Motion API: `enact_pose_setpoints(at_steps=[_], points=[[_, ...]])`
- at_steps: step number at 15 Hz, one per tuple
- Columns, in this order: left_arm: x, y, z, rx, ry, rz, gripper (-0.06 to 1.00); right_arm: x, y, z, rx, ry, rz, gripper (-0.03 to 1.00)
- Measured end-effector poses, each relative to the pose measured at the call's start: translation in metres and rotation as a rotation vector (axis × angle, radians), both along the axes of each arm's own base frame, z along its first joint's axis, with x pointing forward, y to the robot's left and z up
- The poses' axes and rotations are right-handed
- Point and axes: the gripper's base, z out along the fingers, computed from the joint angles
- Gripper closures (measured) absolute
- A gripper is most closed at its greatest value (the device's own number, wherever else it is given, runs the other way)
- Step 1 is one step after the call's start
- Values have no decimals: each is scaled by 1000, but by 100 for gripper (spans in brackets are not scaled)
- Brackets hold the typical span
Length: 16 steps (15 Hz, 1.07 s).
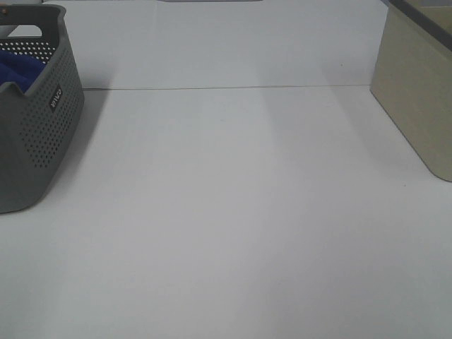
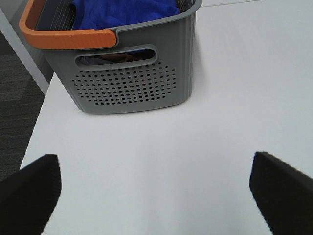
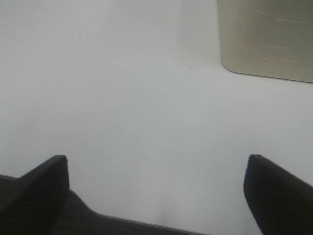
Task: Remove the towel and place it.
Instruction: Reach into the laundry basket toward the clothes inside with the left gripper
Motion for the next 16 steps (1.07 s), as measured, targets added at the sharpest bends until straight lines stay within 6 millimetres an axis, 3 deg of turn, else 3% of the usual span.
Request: enact_pose_setpoints(at_steps=[5,8,9,10,13,16], points=[[0,0,1,58,9,-30,-5,0,0,0,0,0,0,3],[7,-2,18,136,105,-116,-5,0,0,0,0,0,0,3],[16,-4,28,173,159,-173,-5,0,0,0,0,0,0,3],[39,-4,49,271,271,-289,-5,0,0,0,0,0,0,3],[75,-1,84,401,327,-391,-5,0,0,0,0,0,0,3],[134,5,121,512,378,-472,-5,0,0,0,0,0,0,3]])
